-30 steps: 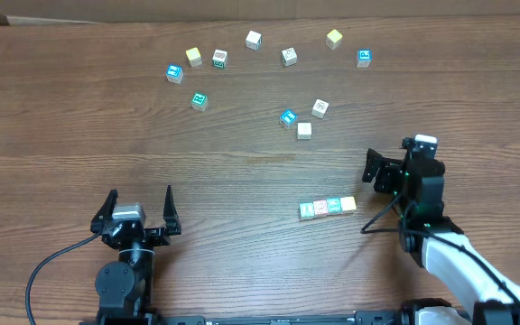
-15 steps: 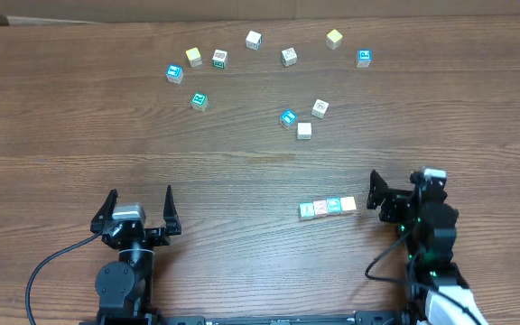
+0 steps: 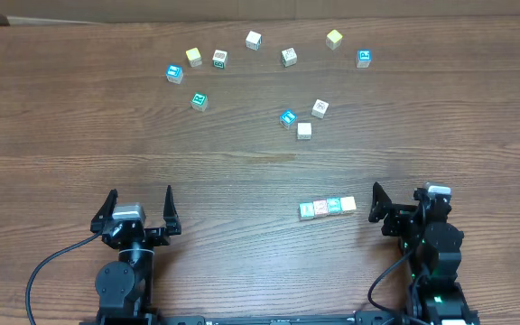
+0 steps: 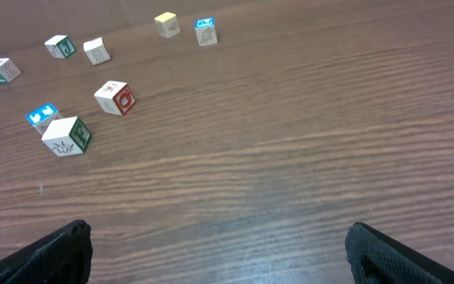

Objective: Form a horizontal line

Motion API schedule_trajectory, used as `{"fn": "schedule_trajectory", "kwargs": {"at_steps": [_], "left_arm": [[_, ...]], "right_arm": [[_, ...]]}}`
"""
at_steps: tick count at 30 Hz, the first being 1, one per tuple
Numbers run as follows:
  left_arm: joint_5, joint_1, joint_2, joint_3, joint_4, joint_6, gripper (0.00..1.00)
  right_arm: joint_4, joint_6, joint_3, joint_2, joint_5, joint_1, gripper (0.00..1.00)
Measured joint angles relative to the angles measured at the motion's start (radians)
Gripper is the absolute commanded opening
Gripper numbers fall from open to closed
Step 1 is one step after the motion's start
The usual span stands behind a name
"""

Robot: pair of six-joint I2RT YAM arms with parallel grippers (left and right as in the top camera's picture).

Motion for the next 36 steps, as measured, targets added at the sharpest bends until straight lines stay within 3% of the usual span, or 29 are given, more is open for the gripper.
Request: {"fn": "schedule_trajectory", "kwargs": {"at_steps": [6,29,36], "left_arm": [[0.000,0.000,0.000,0.000,0.000,0.000,0.99],[0.000,0.000,0.000,0.000,0.000,0.000,1.00],[0.000,0.000,0.000,0.000,0.000,0.000,1.00]], "right_arm": [[-0.131,0.000,0.000,-0.146,-0.001,0.000,1.00],[-0.138,-0.026,0.000,-0.486,-0.069,0.000,1.00],[-0.132,-0.025,0.000,-0.507,-0.086,0.001,1.00]]}}
